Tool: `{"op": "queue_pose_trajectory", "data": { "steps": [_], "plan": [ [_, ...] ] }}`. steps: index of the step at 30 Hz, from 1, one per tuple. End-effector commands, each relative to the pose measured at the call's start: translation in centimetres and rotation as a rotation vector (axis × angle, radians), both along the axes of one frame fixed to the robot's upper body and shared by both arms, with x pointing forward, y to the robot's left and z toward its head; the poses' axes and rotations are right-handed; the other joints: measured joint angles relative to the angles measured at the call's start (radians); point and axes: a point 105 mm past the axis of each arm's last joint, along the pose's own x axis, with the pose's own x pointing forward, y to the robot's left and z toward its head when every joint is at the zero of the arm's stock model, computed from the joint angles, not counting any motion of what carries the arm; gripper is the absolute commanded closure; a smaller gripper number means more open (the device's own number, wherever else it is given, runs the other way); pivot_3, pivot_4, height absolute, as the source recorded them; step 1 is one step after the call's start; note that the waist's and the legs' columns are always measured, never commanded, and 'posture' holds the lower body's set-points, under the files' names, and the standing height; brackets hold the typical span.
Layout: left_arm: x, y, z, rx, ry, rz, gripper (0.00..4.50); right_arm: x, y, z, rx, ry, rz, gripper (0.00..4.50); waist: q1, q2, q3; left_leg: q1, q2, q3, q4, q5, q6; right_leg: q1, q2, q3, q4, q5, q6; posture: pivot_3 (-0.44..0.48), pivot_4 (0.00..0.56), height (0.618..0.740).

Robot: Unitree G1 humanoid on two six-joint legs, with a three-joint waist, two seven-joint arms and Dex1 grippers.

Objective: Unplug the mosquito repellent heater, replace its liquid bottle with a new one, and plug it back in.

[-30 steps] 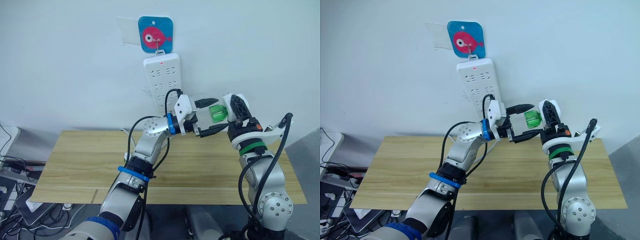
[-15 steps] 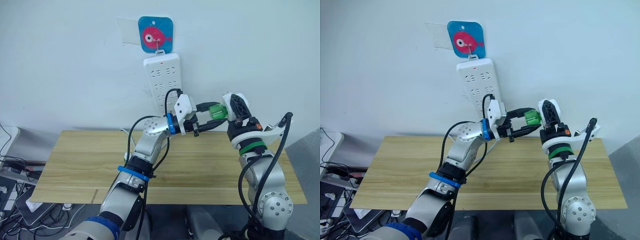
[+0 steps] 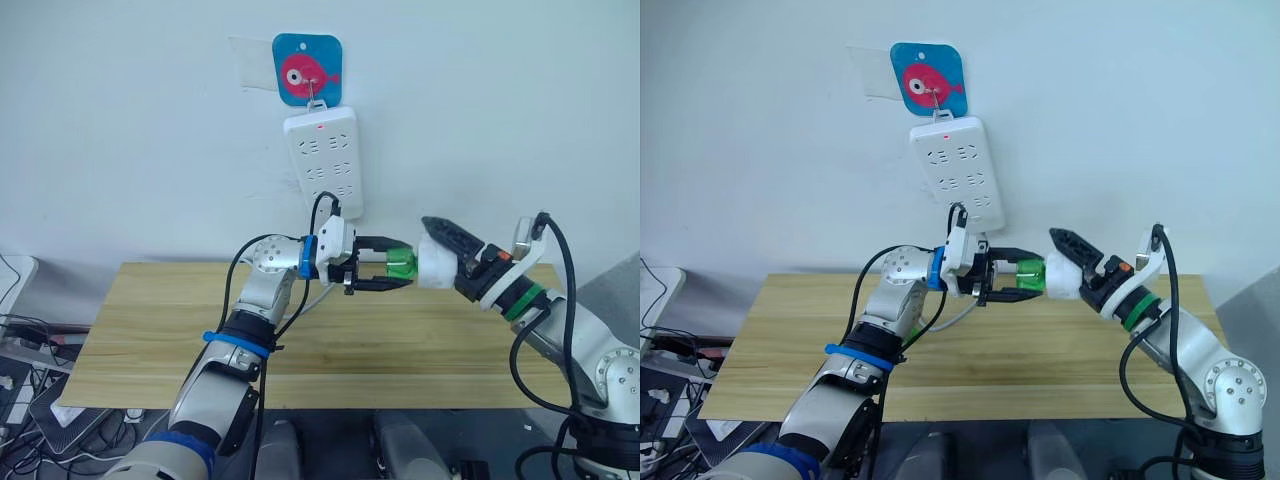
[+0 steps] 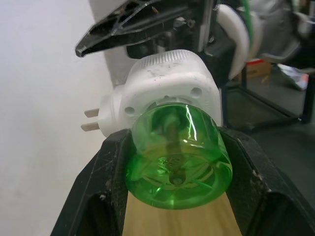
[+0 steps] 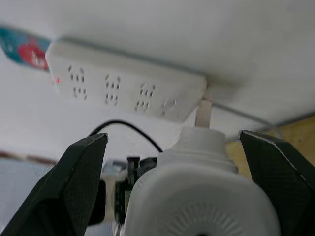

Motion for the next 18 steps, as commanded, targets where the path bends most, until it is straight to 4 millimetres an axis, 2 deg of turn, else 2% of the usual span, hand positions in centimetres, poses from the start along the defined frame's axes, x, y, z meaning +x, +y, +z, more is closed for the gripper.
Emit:
{"op": "queue_pose_trajectory", "data": {
  "steps": [1, 7, 13, 18],
  "plan": [
    [-0.8, -0.1, 0.8, -0.018, -0.067, -0.045, 2.25, -1.9, 0.2, 0.7, -0.038, -0.085, 0.224, 0.04, 0.005, 0.000, 0.000, 0.000, 0.000, 0.000, 0.000, 0.000, 0.000, 0.000, 0.000, 0.000, 0.000, 0.000, 0.000, -0.086, 0.174, 0.740],
    [-1.4, -0.2, 0.9, -0.021, -0.118, -0.065, 2.25, -3.7, -0.4, -0.1, -0.088, -0.044, 0.466, 0.04, 0.020, 0.000, 0.000, 0.000, 0.000, 0.000, 0.001, -0.001, 0.001, 0.000, 0.000, 0.000, 0.000, 0.000, 0.000, -0.061, 0.173, 0.740],
    [-2.0, 0.1, 0.5, -0.005, -0.149, -0.098, 2.25, -3.4, -1.8, 0.1, -0.090, 0.010, 0.524, 0.04, 0.025, 0.000, 0.000, 0.000, 0.000, 0.000, 0.002, -0.001, 0.002, 0.000, 0.000, 0.000, 0.000, 0.000, 0.000, -0.052, 0.169, 0.740],
    [-2.3, 0.0, 0.4, -0.005, -0.153, -0.102, 2.25, -3.5, -2.1, 0.4, -0.091, 0.033, 0.581, 0.04, 0.028, 0.000, 0.000, -0.001, 0.000, 0.000, 0.002, -0.001, 0.002, 0.000, 0.000, 0.000, 0.000, 0.000, 0.000, -0.050, 0.168, 0.740]
  ]
}}
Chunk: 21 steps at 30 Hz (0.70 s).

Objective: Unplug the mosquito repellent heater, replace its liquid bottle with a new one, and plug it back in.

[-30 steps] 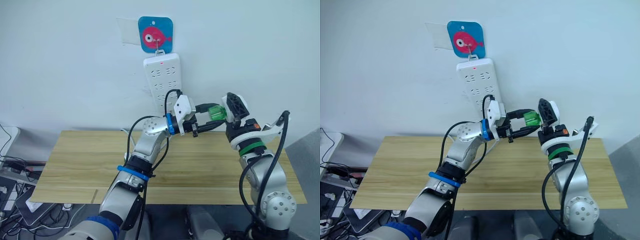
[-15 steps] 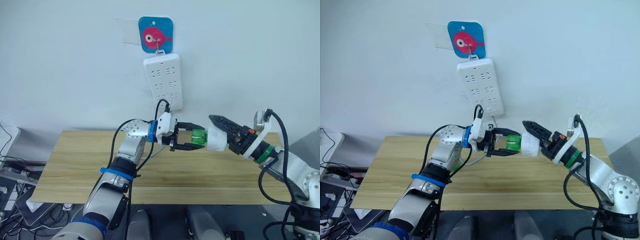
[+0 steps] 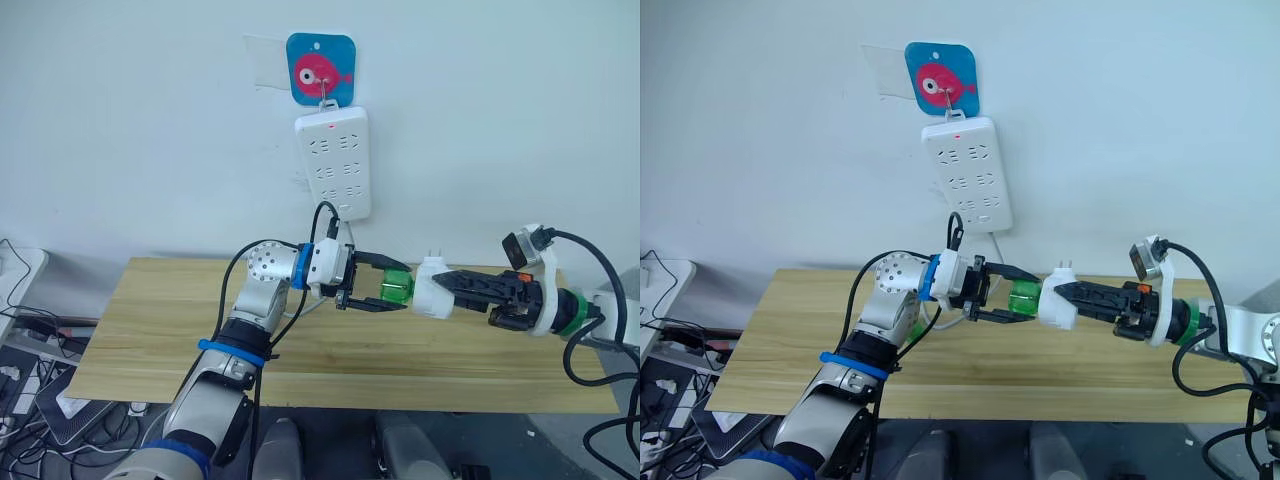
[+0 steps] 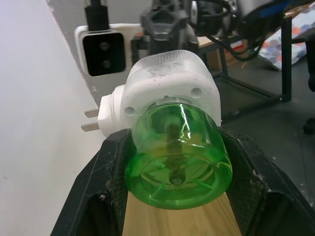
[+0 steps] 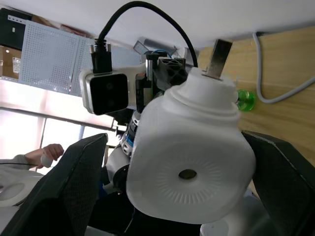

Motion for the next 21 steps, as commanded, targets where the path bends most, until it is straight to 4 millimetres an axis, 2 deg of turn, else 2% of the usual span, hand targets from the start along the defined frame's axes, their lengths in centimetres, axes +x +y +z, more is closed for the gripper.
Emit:
{"op": "queue_pose_trajectory", "data": {
  "steps": [1, 16, 21],
  "plan": [
    [-0.51, -0.37, 0.84, -0.023, -0.048, -0.025, 2.25, -0.72, 0.31, 1.22, 0.030, -0.016, 0.084, 0.04, 0.001, 0.000, 0.000, 0.000, 0.000, 0.000, 0.000, 0.000, 0.000, 0.000, 0.000, 0.000, 0.000, 0.000, 0.000, -0.050, 0.168, 0.740],
    [-0.42, -0.89, 0.86, -0.024, -0.061, -0.025, 2.25, -0.72, 0.69, 1.38, 0.027, -0.020, 0.108, 0.04, 0.001, 0.000, 0.000, 0.000, 0.000, 0.000, 0.000, 0.000, 0.000, 0.000, 0.000, 0.000, 0.000, 0.000, 0.000, -0.065, 0.175, 0.740],
    [-0.52, -1.09, 0.79, -0.025, -0.061, -0.029, 2.25, -0.89, 0.76, 1.30, 0.021, -0.022, 0.110, 1.49, 0.001, 0.000, 0.000, 0.000, 0.000, 0.000, 0.000, 0.000, 0.000, 0.000, 0.000, 0.000, 0.000, 0.000, 0.000, -0.065, 0.175, 0.740]
  ]
}}
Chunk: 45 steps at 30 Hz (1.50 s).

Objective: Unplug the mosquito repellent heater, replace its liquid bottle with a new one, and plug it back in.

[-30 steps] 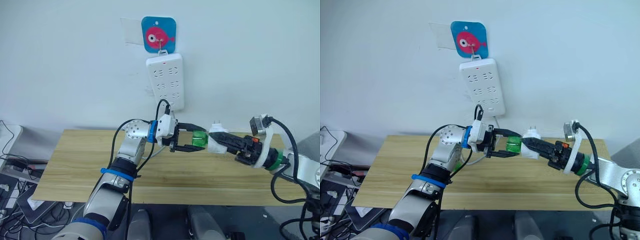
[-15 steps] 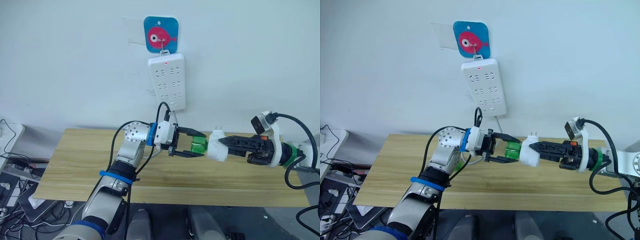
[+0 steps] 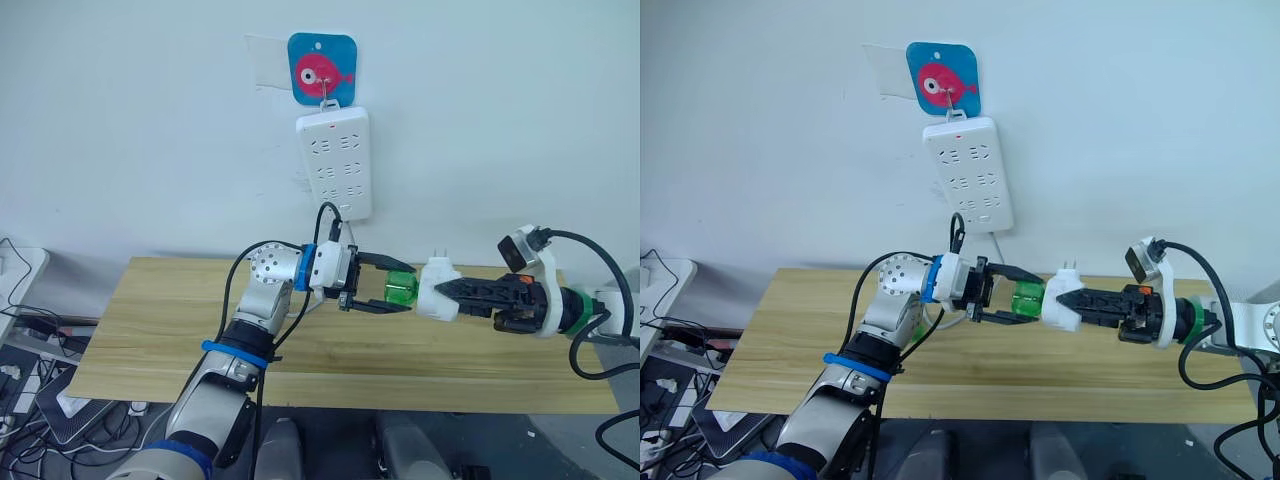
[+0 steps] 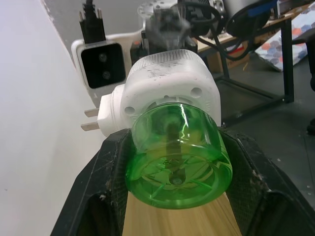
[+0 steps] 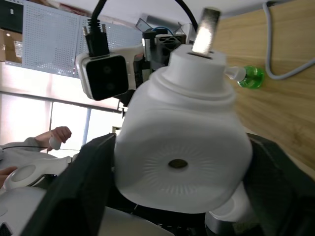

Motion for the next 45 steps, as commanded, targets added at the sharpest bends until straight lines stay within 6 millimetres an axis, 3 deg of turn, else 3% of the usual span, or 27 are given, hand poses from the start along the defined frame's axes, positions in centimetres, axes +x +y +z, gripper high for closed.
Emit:
{"op": "queue_pose_trajectory", "data": {
  "steps": [1, 5, 8, 10, 15, 19, 20, 22, 23, 28, 31, 34, 37, 41, 45],
  "plan": [
    [-0.3, -0.6, 0.3, -0.005, -0.017, -0.017, 2.25, -0.5, 0.6, 1.7, 0.051, -0.066, 0.040, 1.48, 0.000, 0.000, 0.000, 0.000, 0.000, 0.000, 0.000, 0.000, 0.000, 0.000, 0.000, 0.000, 0.000, 0.000, 0.000, -0.065, 0.175, 0.740],
    [-0.5, -0.6, 0.2, 0.001, -0.004, -0.030, 2.25, -0.5, 0.7, 1.6, 0.038, -0.071, 0.037, 1.48, 0.000, 0.000, 0.000, 0.000, 0.000, 0.000, 0.000, 0.000, 0.000, 0.000, 0.000, 0.000, 0.000, 0.000, 0.000, -0.067, 0.177, 0.740],
    [-0.2, -0.6, 0.4, 0.021, 0.135, -0.022, 2.25, -0.7, 0.6, 1.6, 0.000, -0.074, 0.047, 1.48, 0.000, 0.000, 0.000, 0.000, 0.000, 0.000, 0.000, 0.000, 0.000, 0.000, 0.000, 0.000, 0.000, 0.000, 0.000, -0.065, 0.176, 0.740],
    [0.1, -0.6, 0.5, 0.071, 0.364, -0.019, 2.25, -0.9, 0.6, 1.6, -0.027, -0.078, 0.051, 1.48, -0.001, 0.000, 0.000, 0.000, 0.000, 0.000, 0.000, 0.000, 0.000, 0.000, 0.000, 0.000, 0.000, 0.000, 0.000, -0.063, 0.176, 0.740],
    [0.0, 0.3, 0.6, 0.324, 1.140, -0.060, 2.25, -1.6, 0.5, 1.4, -0.094, -0.077, 0.077, 1.48, -0.006, 0.000, 0.000, 0.000, 0.000, -0.003, 0.000, 0.000, 0.000, 0.000, 0.000, -0.002, 0.001, 0.000, 0.000, -0.062, 0.175, 0.740],
    [0.9, 0.3, 2.3, 0.344, 1.594, -0.119, 2.25, -1.9, 0.6, 1.5, -0.108, -0.079, 0.094, 1.48, -0.006, 0.000, 0.000, -0.001, 0.000, -0.003, 0.000, 0.000, 0.000, 0.000, 0.000, -0.003, 0.000, 0.000, 0.001, -0.061, 0.173, 0.740],
    [0.4, 0.3, 2.3, 0.373, 1.604, -0.141, 2.25, -1.9, 0.7, 1.6, -0.103, -0.082, 0.096, 1.48, -0.006, 0.000, 0.000, -0.001, 0.000, -0.003, 0.000, 0.000, 0.000, 0.000, 0.000, -0.004, 0.000, 0.000, 0.001, -0.061, 0.173, 0.740],
    [-0.3, 0.1, 2.1, 0.405, 1.584, -0.153, 2.25, -1.8, 0.7, 1.7, -0.098, -0.086, 0.097, 1.48, -0.010, 0.000, 0.000, -0.001, 0.000, -0.003, 0.000, 0.000, 0.000, 0.000, 0.001, -0.004, -0.001, 0.000, 0.001, -0.061, 0.173, 0.740],
    [-0.4, 0.0, 2.1, 0.409, 1.577, -0.157, 1.53, -1.8, 0.7, 1.7, -0.098, -0.087, 0.096, 1.48, -0.010, 0.000, 0.000, 0.000, 0.000, -0.003, 0.000, 0.000, 0.000, 0.000, 0.001, -0.003, 0.000, 0.000, 0.000, -0.061, 0.173, 0.740],
    [-0.2, -0.1, 3.2, 0.350, 1.541, -0.183, 0.01, -1.8, 0.8, 1.7, -0.086, -0.088, 0.098, 1.48, -0.002, 0.000, 0.000, -0.001, 0.001, -0.003, 0.000, 0.000, 0.000, 0.000, 0.000, -0.003, 0.000, 0.000, 0.000, -0.053, 0.168, 0.740],
    [0.6, 0.1, 3.8, 0.299, 1.460, -0.141, 0.01, -1.8, 0.6, 1.9, -0.078, -0.088, 0.093, 1.48, -0.002, 0.000, 0.000, -0.001, 0.000, -0.002, 0.001, 0.000, 0.000, 0.000, 0.000, -0.003, 0.000, 0.000, 0.000, -0.053, 0.168, 0.740],
    [1.8, 0.9, 5.3, 0.215, 1.083, -0.037, 0.01, -1.6, -0.2, 2.1, -0.063, -0.079, 0.068, 1.48, -0.001, 0.000, 0.000, -0.001, 0.001, -0.002, 0.000, 0.000, -0.001, 0.000, 0.000, -0.003, 0.000, 0.000, 0.000, -0.048, 0.159, 0.740],
    [1.8, 1.4, 5.2, 0.161, 0.697, 0.039, 0.01, -1.5, -1.1, 1.9, -0.080, -0.056, 0.036, 1.48, 0.002, 0.001, -0.001, 0.000, 0.001, -0.001, 0.000, 0.002, -0.004, 0.000, 0.000, -0.002, 0.000, 0.000, 0.000, -0.031, 0.149, 0.740],
    [-0.9, 1.9, 4.0, 0.060, 0.165, -0.001, 0.01, -1.1, -2.2, 2.0, -0.068, -0.031, -0.004, 1.48, 0.015, 0.002, -0.002, 0.001, 0.001, 0.005, 0.000, 0.002, -0.004, 0.000, -0.001, 0.002, -0.001, 0.000, 0.000, -0.024, 0.148, 0.740],
    [-1.2, 1.3, 3.7, -0.073, -0.032, 0.059, 0.01, -0.9, -2.4, 2.2, -0.056, -0.023, 0.000, 1.48, 0.039, 0.002, -0.002, 0.001, 0.001, 0.005, 0.001, 0.000, -0.001, 0.000, -0.001, 0.003, 0.000, 0.000, 0.000, -0.018, 0.145, 0.740]
  ]
}}
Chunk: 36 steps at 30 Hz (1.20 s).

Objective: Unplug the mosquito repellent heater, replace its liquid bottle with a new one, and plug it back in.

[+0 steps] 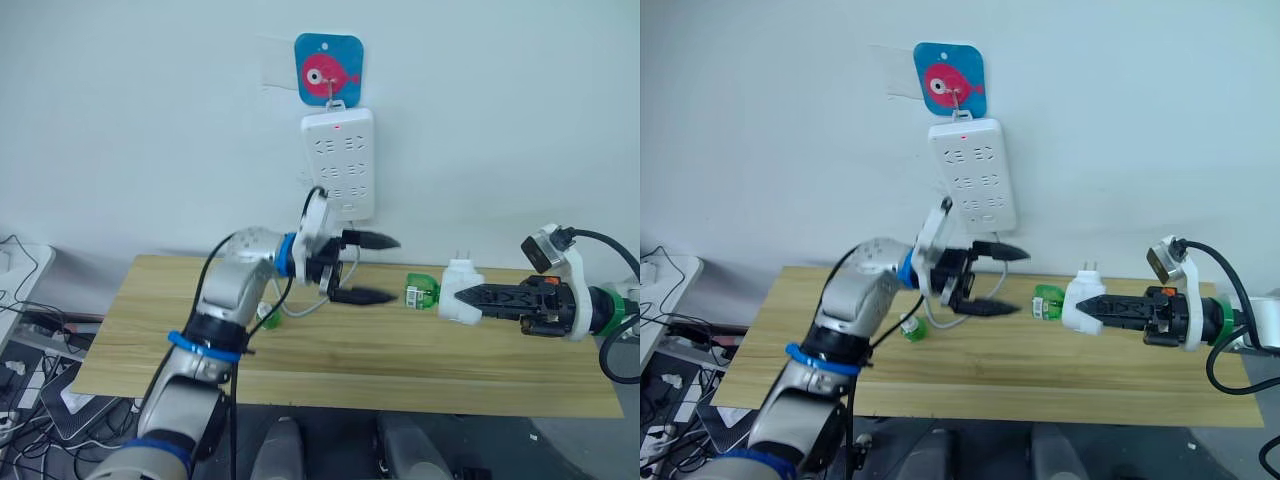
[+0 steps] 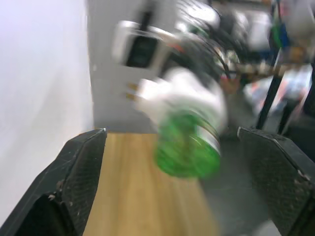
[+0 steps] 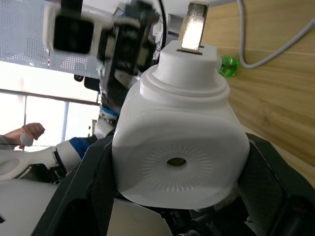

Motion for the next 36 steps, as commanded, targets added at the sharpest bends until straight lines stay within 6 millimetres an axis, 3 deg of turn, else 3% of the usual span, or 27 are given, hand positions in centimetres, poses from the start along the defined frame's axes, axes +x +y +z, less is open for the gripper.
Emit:
{"op": "queue_pose_trajectory", "data": {
  "steps": [1, 9, 17, 23, 26, 31, 36],
  "plan": [
    [-0.6, -0.9, 1.5, -0.112, -0.279, 0.044, 0.01, -0.1, 0.1, 1.6, 0.042, -0.041, 0.029, 1.48, 0.015, 0.000, 0.000, 0.000, 0.000, 0.000, 0.000, 0.000, 0.001, 0.000, 0.000, 0.001, 0.000, 0.000, 0.001, -0.018, 0.149, 0.740],
    [-1.6, -2.0, -1.0, -0.140, -0.757, -0.002, 0.01, -0.1, 0.7, 2.2, 0.064, -0.059, 0.067, 1.48, 0.022, 0.000, 0.000, -0.001, -0.001, 0.006, 0.000, -0.001, 0.001, 0.000, -0.002, 0.002, -0.002, 0.001, 0.001, -0.023, 0.152, 0.740],
    [-0.1, -3.5, -0.2, -0.201, -0.844, 0.078, 0.01, -0.4, 1.0, 2.2, 0.055, -0.060, 0.090, 1.48, 0.020, 0.000, 0.000, -0.001, -0.001, 0.006, 0.001, -0.002, 0.003, 0.000, -0.002, 0.001, -0.001, 0.001, 0.001, -0.039, 0.157, 0.740],
    [-0.2, -3.6, -0.1, -0.220, -0.883, 0.073, 0.01, -0.5, 1.1, 2.1, 0.059, -0.060, 0.091, 1.48, 0.016, 0.000, 0.000, 0.000, 0.000, 0.005, 0.001, -0.002, 0.003, 0.000, -0.002, 0.001, 0.000, 0.001, 0.001, -0.045, 0.160, 0.740],
    [-0.5, -3.7, -0.3, -0.218, -0.890, 0.052, 0.61, -0.5, 1.1, 2.0, 0.057, -0.060, 0.088, 1.48, 0.016, 0.000, 0.000, -0.001, 0.000, 0.005, 0.001, -0.002, 0.003, 0.000, -0.001, 0.001, 0.000, 0.001, 0.001, -0.048, 0.162, 0.740],
    [-0.8, -3.6, -0.4, -0.229, -0.886, 0.041, 2.13, -0.5, 1.0, 1.9, 0.056, -0.058, 0.083, 1.48, 0.016, 0.000, 0.000, -0.001, 0.000, 0.005, 0.001, -0.002, 0.003, 0.000, -0.002, 0.001, 0.000, 0.001, 0.001, -0.050, 0.163, 0.740],
    [-0.9, -3.5, -0.4, -0.231, -0.859, 0.036, 2.25, -0.5, 0.9, 1.9, 0.052, -0.056, 0.075, 1.48, 0.015, 0.000, 0.000, -0.001, 0.000, 0.005, 0.001, -0.002, 0.003, 0.000, -0.001, 0.001, 0.000, 0.001, 0.001, -0.052, 0.166, 0.740]
  ]
}}
